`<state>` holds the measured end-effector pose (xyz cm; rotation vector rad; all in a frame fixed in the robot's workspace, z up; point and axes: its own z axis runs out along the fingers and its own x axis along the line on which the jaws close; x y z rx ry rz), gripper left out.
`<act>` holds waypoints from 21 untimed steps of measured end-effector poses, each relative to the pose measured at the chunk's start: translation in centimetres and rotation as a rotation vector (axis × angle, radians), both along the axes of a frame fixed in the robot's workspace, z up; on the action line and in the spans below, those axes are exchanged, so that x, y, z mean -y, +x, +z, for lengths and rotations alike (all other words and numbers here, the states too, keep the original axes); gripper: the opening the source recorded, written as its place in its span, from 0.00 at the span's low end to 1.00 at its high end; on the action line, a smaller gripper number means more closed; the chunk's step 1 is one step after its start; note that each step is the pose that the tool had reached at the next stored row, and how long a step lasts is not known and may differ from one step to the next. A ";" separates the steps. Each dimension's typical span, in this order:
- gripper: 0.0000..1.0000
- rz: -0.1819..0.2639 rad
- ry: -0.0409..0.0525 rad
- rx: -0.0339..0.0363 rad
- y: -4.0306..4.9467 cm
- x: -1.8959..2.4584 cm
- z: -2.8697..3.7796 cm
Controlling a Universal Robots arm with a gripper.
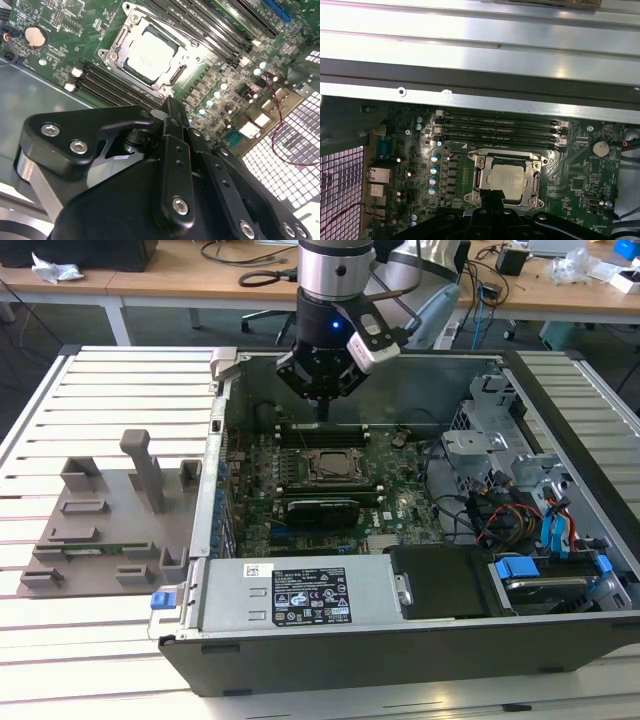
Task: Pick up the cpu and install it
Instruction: 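Install the first cpu locking lever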
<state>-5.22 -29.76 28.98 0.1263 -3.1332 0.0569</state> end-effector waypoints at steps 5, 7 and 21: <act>0.11 0.000 0.0000 0.0001 -0.27 0.00 0.00; 0.11 0.000 0.0000 0.0001 -0.45 0.00 0.00; 0.11 0.000 0.0001 0.0001 -1.80 0.00 -0.01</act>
